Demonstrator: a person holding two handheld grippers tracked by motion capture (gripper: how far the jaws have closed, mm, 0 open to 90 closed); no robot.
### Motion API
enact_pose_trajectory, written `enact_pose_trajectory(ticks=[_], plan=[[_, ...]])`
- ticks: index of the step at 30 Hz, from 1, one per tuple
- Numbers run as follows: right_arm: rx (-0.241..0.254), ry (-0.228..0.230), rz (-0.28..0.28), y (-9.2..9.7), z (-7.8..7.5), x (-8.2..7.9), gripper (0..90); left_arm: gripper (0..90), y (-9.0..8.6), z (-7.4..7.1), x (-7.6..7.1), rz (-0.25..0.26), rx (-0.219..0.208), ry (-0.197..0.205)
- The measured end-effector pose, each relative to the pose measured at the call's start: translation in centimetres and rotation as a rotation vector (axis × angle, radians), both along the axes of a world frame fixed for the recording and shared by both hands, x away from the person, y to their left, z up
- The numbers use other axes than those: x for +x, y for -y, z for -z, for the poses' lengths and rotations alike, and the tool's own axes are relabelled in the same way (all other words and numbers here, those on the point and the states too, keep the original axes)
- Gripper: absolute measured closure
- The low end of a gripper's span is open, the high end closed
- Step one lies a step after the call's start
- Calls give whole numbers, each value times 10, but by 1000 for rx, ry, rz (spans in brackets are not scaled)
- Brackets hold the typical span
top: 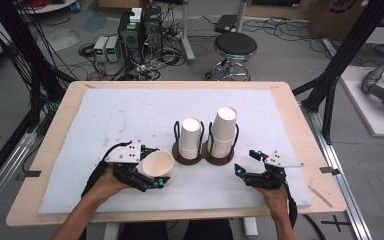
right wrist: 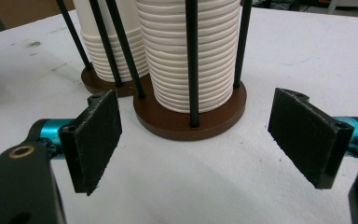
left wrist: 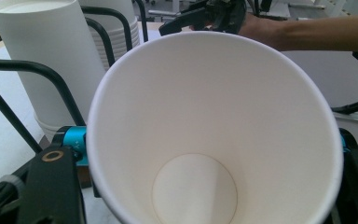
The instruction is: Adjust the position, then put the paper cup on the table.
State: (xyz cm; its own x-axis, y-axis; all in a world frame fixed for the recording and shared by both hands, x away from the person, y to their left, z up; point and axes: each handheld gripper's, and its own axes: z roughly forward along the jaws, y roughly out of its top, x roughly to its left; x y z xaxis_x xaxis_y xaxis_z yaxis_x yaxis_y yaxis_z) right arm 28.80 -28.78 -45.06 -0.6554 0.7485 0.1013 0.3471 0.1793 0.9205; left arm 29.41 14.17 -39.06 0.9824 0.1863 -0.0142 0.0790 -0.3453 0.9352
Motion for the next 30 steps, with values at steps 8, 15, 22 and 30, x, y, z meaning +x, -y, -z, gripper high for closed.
enact_pose_trajectory(ticks=[8, 15, 22, 30], plan=[[1, -3, -1, 0, 0, 0, 178, 277, 0, 1, 0, -2, 4, 1], [1, -10, -4, -1, 0, 0, 178, 277, 0, 1, 0, 0, 9, 3], [-6, -2, -8, -1, 0, 0, 178, 277, 3, 4, 3, -4, 29, 0], [-20, -10, -15, -2, 0, 1, 178, 277, 9, 10, 13, -22, 53, -21]])
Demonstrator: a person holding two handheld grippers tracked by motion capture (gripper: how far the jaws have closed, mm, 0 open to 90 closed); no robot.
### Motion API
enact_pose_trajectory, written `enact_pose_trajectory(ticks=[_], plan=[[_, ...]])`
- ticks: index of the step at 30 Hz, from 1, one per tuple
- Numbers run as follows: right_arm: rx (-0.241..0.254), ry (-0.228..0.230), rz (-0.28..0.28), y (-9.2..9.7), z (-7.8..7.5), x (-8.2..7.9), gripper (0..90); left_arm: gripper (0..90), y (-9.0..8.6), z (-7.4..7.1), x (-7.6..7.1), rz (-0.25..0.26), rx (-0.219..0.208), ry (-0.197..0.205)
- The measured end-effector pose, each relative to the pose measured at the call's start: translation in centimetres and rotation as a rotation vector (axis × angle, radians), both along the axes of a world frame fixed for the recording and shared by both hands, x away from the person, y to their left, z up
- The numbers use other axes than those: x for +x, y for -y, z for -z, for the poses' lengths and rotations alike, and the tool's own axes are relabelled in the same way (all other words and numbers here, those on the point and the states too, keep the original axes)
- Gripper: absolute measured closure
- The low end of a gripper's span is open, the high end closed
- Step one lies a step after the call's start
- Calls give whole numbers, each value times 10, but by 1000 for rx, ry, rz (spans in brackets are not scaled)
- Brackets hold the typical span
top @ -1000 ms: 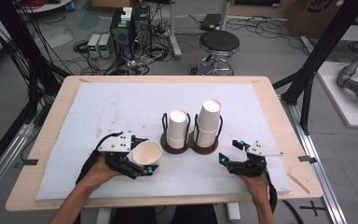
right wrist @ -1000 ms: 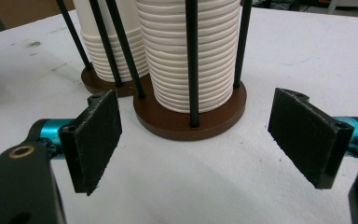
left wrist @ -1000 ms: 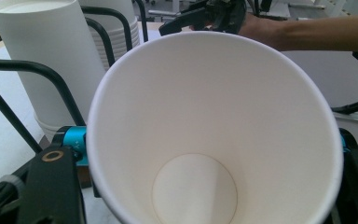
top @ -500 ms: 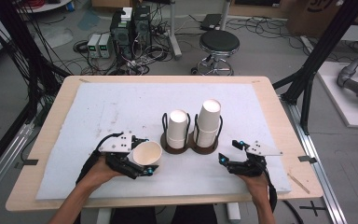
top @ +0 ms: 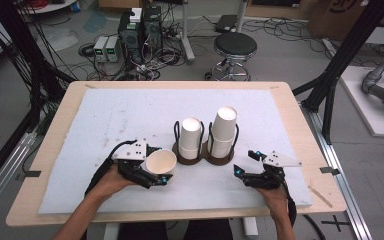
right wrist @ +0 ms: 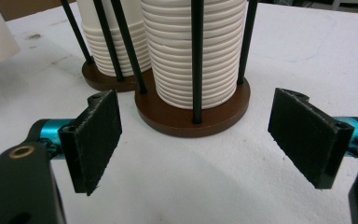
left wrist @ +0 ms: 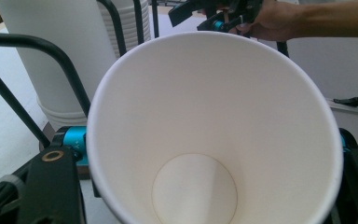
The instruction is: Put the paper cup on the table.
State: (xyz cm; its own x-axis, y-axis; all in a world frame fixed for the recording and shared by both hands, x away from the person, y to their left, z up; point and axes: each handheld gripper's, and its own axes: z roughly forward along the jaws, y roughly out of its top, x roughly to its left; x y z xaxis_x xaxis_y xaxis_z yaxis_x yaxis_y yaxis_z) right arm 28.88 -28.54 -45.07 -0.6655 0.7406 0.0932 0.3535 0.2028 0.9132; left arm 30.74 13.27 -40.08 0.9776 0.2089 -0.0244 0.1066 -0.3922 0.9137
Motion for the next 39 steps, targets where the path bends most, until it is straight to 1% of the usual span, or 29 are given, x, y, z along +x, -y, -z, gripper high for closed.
enact_pose_trajectory(ticks=[5, 7, 12, 13, 14, 18, 22, 29, 32, 34, 39], plan=[[3, -3, -1, 0, 0, 0, 178, 277, 6, 5, 5, -7, 35, 1], [-4, -1, -4, 0, 0, 0, 178, 277, 9, 6, 7, -6, 40, -2], [-12, -3, -7, -1, 0, 0, 178, 277, 19, 9, 10, -4, 65, 17], [-14, -2, -7, -1, 0, 0, 178, 277, 21, 10, 10, -2, 63, 16], [-15, -2, -8, -1, 0, 0, 178, 277, 22, 11, 11, -1, 70, 17], [-16, -5, -7, -2, 0, 0, 178, 277, 27, 14, 12, -1, 86, 22], [-17, -7, -7, -2, 0, 0, 178, 277, 29, 16, 13, 1, 112, 29], [-20, -4, -5, -2, 0, 0, 178, 275, 34, 21, 14, 0, 155, 30], [-18, -2, -5, -2, 0, 0, 178, 275, 35, 25, 14, 1, 155, 25], [-18, 2, -5, -2, 0, 0, 178, 273, 35, 26, 14, -4, 142, 21], [-17, 1, -4, -1, 0, 1, 178, 272, 32, 28, 14, -11, 129, 9]])
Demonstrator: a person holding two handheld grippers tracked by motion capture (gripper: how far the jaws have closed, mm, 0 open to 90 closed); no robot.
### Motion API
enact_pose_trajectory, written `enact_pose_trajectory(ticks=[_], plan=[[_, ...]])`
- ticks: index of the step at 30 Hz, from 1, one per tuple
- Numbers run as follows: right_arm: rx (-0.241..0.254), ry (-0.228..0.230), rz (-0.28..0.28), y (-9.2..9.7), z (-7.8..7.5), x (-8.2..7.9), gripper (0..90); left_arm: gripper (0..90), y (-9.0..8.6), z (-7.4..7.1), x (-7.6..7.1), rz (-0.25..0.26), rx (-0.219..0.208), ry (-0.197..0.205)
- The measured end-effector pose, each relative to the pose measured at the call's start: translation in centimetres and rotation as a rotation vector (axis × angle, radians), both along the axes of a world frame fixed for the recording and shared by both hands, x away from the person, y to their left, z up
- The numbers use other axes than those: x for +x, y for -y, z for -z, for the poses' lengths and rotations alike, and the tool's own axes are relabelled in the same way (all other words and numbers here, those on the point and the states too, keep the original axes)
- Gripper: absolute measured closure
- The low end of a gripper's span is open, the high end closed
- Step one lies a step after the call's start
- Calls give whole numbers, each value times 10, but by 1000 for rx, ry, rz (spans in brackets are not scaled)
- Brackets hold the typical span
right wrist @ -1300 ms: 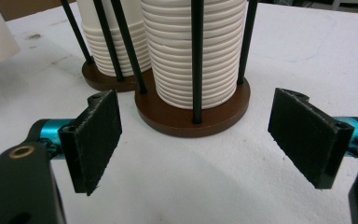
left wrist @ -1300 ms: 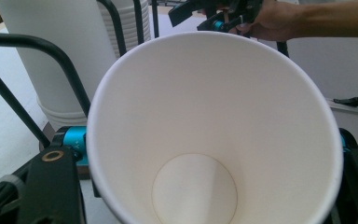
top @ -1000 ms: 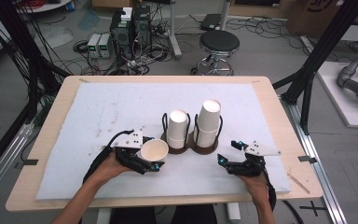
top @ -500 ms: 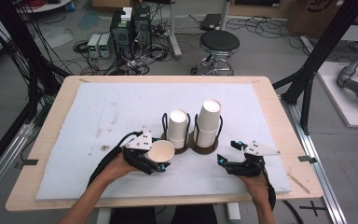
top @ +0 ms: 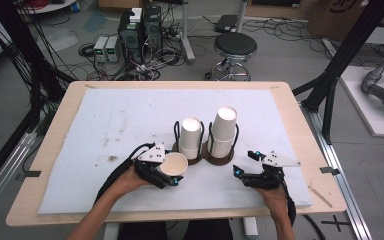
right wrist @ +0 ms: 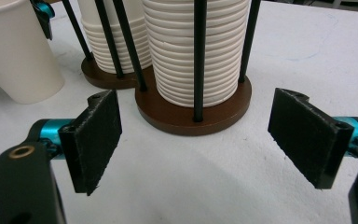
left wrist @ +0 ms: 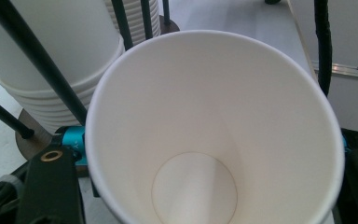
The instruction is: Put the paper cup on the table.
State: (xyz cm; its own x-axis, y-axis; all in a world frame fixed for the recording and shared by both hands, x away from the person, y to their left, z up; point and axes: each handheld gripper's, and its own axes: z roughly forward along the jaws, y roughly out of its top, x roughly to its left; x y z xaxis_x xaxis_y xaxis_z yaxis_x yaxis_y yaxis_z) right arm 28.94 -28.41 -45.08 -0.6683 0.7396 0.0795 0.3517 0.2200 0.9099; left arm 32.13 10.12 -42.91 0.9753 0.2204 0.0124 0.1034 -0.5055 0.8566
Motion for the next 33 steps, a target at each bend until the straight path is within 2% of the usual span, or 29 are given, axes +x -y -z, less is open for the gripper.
enact_pose_trajectory(ticks=[9, 12, 15, 21, 25, 28, 33], plan=[[0, 0, 1, 0, 0, 0, 178, 236, 0, 1, 1, -15, 0, -12], [1, -3, 2, 0, 0, 0, 178, 136, 1, 5, 2, -61, 10, -32], [8, -7, 5, 0, 0, 0, 178, 76, -1, 10, 3, -75, 1, -54], [10, -15, 2, 1, 0, 1, 178, 74, -3, 11, 0, -72, 0, -58], [11, -12, 2, 1, 0, 0, 178, 74, -4, 11, 0, -70, 14, -54], [11, -10, 2, 1, 0, 0, 178, 74, -6, 9, -2, -72, 5, -57], [8, -15, 1, 0, 0, 1, 178, 74, -18, 7, -4, -74, 3, -58]])
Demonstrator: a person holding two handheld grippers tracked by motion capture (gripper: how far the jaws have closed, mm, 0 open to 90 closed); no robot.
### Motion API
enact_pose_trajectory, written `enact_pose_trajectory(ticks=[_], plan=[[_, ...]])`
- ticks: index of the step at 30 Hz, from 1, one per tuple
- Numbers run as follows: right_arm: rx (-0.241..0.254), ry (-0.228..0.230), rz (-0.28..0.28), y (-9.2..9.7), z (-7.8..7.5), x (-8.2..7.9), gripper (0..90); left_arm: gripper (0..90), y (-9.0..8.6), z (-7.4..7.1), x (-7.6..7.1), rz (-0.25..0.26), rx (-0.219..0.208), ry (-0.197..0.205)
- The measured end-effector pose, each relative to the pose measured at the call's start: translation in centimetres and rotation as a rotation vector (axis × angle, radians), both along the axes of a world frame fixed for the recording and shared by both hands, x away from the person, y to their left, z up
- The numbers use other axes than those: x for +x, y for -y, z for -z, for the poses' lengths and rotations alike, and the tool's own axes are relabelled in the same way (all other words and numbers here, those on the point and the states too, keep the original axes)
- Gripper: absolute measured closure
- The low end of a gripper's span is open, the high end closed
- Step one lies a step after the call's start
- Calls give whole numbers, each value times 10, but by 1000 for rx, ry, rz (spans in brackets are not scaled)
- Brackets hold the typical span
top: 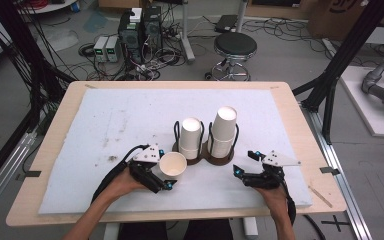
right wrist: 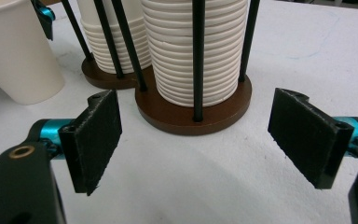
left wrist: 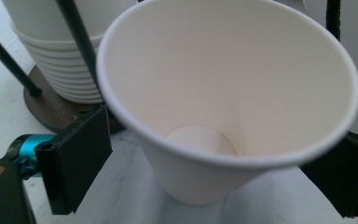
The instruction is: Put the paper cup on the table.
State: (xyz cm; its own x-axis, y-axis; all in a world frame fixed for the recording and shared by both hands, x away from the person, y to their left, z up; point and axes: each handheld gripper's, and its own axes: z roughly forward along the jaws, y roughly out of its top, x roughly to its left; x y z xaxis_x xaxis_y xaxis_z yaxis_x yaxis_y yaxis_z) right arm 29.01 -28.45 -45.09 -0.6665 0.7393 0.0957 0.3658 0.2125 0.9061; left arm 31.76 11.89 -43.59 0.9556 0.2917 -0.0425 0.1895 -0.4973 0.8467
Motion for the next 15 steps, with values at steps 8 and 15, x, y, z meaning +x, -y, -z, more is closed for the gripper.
enact_pose_trajectory(ticks=[8, 15], plan=[[2, -2, -3, 0, 0, 0, 178, 74, -27, 1, -6, -19, -16, -4], [9, -1, -3, 1, 0, 0, 178, 75, -51, 0, -11, -51, -15, 1]])
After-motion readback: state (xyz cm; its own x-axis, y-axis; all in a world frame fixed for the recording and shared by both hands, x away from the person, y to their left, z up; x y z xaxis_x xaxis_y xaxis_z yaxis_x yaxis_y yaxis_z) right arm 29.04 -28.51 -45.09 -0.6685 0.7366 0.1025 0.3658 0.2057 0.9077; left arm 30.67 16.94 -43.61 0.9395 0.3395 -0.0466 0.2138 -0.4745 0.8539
